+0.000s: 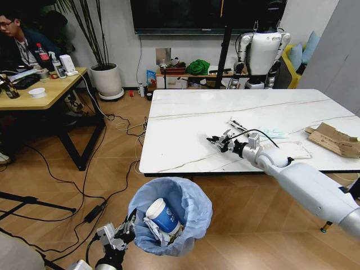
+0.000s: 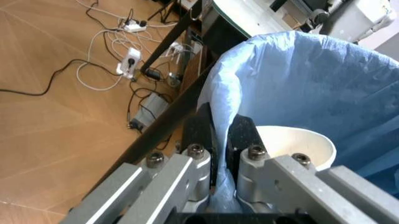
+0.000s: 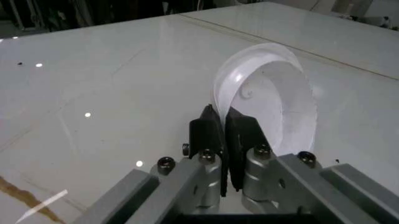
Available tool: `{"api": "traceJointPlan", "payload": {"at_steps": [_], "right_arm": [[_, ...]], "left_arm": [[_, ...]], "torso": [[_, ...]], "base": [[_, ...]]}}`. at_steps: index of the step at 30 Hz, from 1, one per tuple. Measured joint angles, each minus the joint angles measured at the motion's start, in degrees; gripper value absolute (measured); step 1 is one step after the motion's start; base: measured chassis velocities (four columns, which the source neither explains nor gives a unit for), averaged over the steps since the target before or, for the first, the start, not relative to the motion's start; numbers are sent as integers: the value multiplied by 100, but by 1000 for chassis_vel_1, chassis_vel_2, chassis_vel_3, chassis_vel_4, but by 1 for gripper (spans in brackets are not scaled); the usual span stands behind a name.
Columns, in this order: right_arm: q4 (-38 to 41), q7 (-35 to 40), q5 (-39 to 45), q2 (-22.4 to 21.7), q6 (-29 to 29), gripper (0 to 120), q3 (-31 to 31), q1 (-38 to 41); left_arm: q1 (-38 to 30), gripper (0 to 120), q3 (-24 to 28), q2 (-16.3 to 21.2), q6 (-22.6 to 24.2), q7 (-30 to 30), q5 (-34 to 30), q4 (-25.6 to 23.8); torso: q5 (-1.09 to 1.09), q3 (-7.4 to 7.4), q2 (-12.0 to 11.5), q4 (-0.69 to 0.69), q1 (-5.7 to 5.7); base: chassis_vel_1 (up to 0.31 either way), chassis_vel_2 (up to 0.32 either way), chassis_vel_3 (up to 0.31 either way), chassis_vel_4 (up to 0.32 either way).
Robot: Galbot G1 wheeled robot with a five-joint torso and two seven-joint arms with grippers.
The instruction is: Pick up the trash bin and place the trash from the table into it.
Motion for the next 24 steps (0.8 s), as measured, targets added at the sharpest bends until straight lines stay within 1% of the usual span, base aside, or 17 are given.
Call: {"api": "traceJointPlan", "payload": {"at_steps": [6,8,9,11,14,15,16,18,19,20,21,22,24], "right_arm": [[405,12,45,-153,94,0,161,-175],[650,-6,52,-298,152,0,291,-276],[957,-92,61,-483,227,0,415,-397],[1103,-140,70,-557,266,0,457,-445],[2198,-478,144,-1081,597,0,570,-791],[2509,-583,137,-1210,690,0,545,-881],[2509,-583,137,-1210,690,0,545,-881],[2960,-764,111,-1328,830,0,327,-925],[3157,-870,99,-1327,900,0,164,-896],[3157,-870,99,-1327,900,0,164,-896],[3302,-957,81,-1311,947,0,34,-859],[3513,-1090,22,-1289,1013,0,-140,-803],[3624,-1168,-31,-1284,1055,0,-223,-778]], "left_arm": [[-13,0,-7,145,2,-12,-70,-42],[-25,0,16,177,2,-15,-83,-42],[-34,0,57,207,2,-15,-85,-32],[-40,0,72,215,2,-15,-85,-23],[-103,0,137,261,3,-28,-115,46],[-121,0,148,264,6,-40,-120,58],[-121,0,148,264,6,-40,-120,58],[-107,0,136,189,9,-44,-100,55],[-80,0,114,111,10,-38,-77,34],[-80,0,114,111,10,-38,-77,34],[-61,0,90,25,10,-35,-53,13],[-66,0,73,-77,10,-32,-30,-6],[-74,0,72,-124,11,-30,-18,-8]], "torso": [[1,0,0,2,0],[0,0,0,3,0],[-1,0,0,-1,0],[0,0,0,-1,0],[-1,-1,0,0,0],[-2,-2,0,-2,-1],[-2,-2,0,-2,-1],[-4,-2,0,-4,-2],[0,-2,0,0,-2],[0,-2,0,0,-2],[3,-1,0,3,-2],[1,-1,0,4,-2],[-1,-2,0,5,-2]], "base": [[0,0,0,0],[0,0,0,0],[0,0,0,0],[0,0,0,0],[0,0,0,0],[0,0,0,0],[0,0,0,0],[0,0,0,0],[0,0,0,0],[0,0,0,0],[0,0,0,0],[0,0,0,0],[0,0,0,0]]}}
